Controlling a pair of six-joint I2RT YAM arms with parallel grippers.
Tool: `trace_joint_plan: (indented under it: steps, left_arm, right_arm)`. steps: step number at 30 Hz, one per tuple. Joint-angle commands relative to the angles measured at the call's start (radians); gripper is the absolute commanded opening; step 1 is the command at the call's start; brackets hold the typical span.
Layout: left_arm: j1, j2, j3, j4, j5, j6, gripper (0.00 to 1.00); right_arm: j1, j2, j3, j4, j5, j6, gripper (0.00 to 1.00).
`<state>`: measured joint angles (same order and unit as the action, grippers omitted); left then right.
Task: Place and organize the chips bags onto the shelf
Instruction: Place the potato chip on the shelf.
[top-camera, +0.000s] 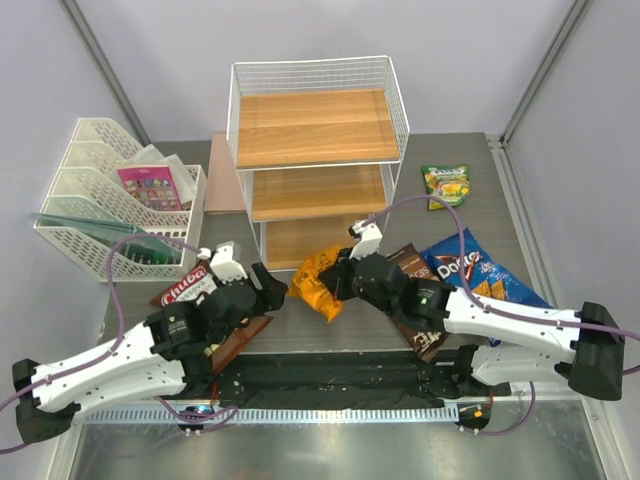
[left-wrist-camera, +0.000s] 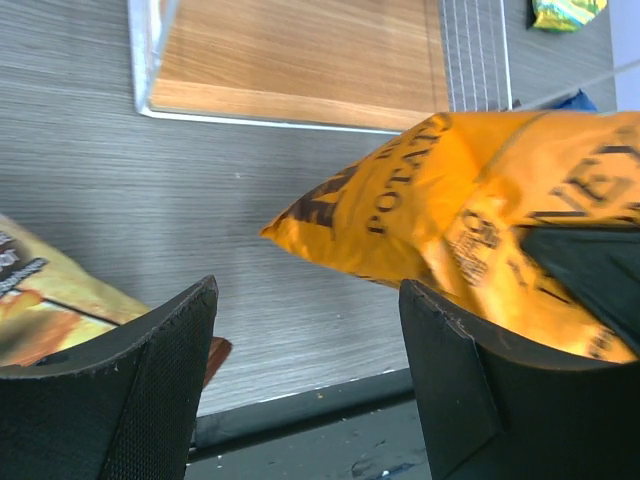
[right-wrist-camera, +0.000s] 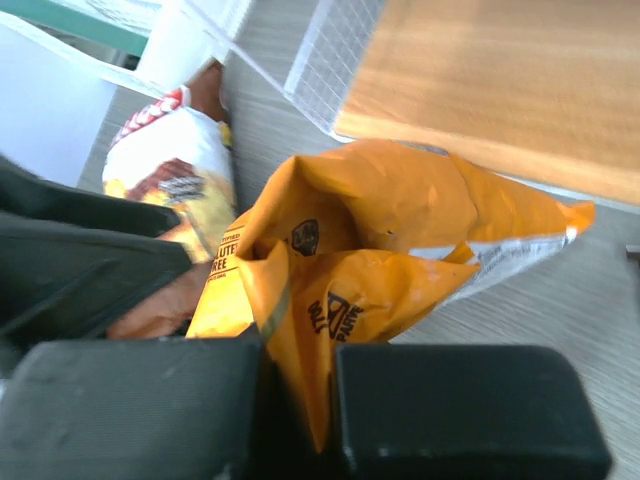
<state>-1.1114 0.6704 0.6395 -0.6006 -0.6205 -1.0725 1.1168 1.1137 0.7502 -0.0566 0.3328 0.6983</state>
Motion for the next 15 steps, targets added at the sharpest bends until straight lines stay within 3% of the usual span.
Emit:
trace_joint_plan:
  steps: [1, 5, 10, 15]
  left_arm:
    - [-0.001, -0.040, 0.026, -0.074, -0.079, -0.035, 0.73]
    - [-0.001, -0.040, 0.026, -0.105, -0.091, -0.066, 0.73]
    - [-0.001, -0.025, 0.025, -0.107, -0.085, -0.075, 0.73]
    - [-0.001, -0.028, 0.015, -0.099, -0.079, -0.080, 0.72]
  right_arm:
    - [0.069, -0.023, 0.161, -0.046, 0.114, -0.063, 0.01]
    - [0.120, -0.057, 0.257, -0.143, 0.095, -0.074, 0.01]
    - [0.140, -0.043, 0.301, -0.307, 0.250, -0.068, 0.01]
    - [0.141, -0.089, 0.124, -0.048, 0.293, -0.092, 0.01]
